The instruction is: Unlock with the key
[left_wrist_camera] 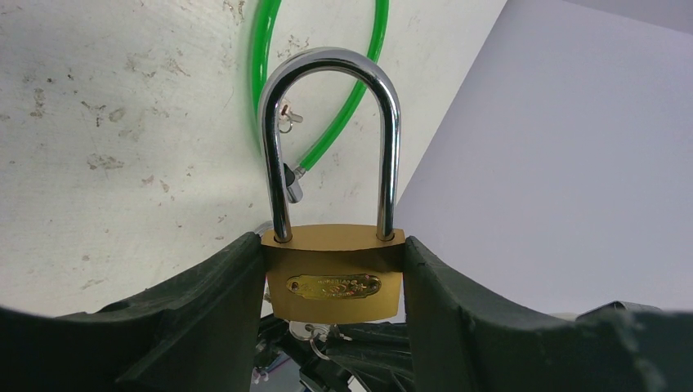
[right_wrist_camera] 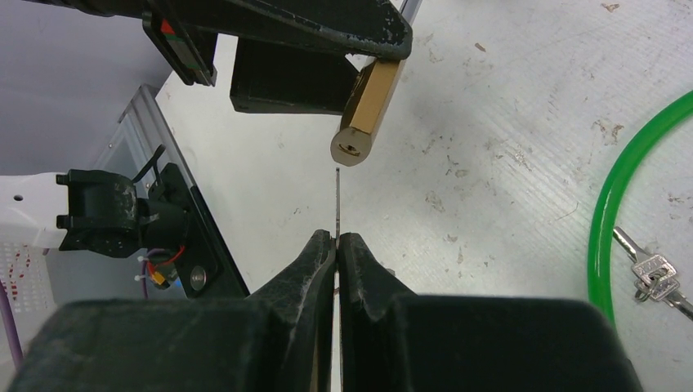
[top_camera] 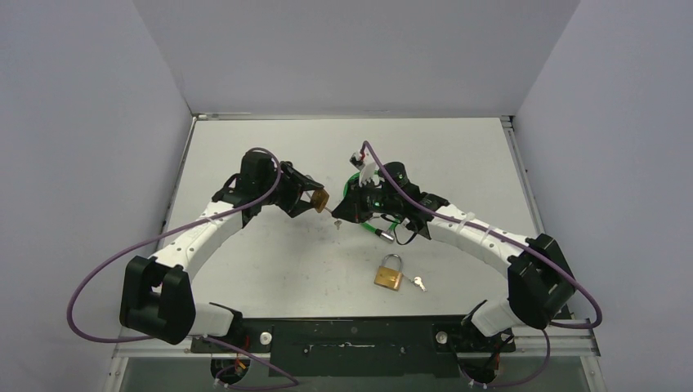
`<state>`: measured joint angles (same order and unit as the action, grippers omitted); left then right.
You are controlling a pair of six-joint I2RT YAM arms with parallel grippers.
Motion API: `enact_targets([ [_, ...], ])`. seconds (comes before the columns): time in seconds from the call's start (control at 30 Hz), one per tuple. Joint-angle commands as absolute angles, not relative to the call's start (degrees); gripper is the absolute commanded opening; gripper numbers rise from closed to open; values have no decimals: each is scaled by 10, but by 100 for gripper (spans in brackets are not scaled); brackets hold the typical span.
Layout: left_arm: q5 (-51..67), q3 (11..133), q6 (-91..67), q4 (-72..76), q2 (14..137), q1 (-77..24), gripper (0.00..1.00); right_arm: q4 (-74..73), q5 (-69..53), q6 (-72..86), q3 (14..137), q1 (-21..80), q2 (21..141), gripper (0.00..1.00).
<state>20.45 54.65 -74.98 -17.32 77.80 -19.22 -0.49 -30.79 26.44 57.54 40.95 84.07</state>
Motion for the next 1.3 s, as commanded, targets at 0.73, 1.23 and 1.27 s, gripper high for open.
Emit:
enact_targets([
  [0.73,202,566,-749,-138,740,-197,0,50,-328,275,602,395,855,0],
  [1.23,199,554,-758,-138,737,-198,0,56,-330,279,612,395,867,0],
  [1.27,199,554,-758,-136,737,-198,0,57,-330,280,614,395,868,0],
])
